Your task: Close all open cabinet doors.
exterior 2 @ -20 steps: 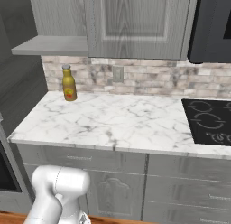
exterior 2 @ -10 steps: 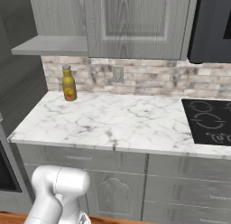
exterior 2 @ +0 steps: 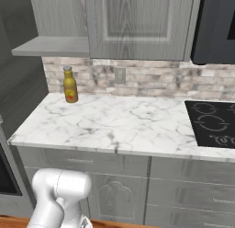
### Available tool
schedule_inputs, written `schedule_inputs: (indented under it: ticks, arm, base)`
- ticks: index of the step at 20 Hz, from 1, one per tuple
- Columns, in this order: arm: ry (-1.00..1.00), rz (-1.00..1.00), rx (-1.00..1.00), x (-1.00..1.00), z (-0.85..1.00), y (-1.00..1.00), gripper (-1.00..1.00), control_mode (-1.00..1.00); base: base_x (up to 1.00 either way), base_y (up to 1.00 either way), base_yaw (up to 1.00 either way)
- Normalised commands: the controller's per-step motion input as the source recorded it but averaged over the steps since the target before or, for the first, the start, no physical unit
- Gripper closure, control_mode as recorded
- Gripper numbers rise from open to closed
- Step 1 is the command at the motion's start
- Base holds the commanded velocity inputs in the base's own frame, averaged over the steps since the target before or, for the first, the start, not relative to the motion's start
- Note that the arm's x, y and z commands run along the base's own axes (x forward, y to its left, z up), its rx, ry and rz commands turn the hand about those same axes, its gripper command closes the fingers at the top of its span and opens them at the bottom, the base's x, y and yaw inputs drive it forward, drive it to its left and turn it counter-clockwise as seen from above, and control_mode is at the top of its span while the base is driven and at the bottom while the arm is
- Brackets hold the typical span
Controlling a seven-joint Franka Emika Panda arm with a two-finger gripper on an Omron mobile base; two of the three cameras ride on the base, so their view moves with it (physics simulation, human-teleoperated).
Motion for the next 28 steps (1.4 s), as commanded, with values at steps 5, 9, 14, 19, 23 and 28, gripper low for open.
schedule_inputs:
  ticks: [5,9,14,19,23,28]
  arm:
    - [-0.01,0.0,-0.01,0.17,0.0,0.2,-1.0,-1.0]
    - [0.0,0.0,-0.01,0.15,0.0,0.21,-1.0,-1.0]
    - [0.0,0.0,-0.01,0.07,0.0,0.26,-1.0,-1.0]
    - [0.0,0.0,-0.01,0.1,0.0,0.27,-1.0,-1.0]
    - [0.0,0.0,-0.03,0.24,0.0,0.23,-1.0,-1.0]
    - [0.0,0.0,-0.04,0.29,0.0,0.16,-1.0,-1.0]
  base:
    - [0.0,0.0,0.0]
    - [0.0,0.0,0.0]
    - [0.0,0.0,0.0]
    - [0.0,0.0,0.0]
    - [0.0,0.0,0.0]
    - [0.0,0.0,0.0]
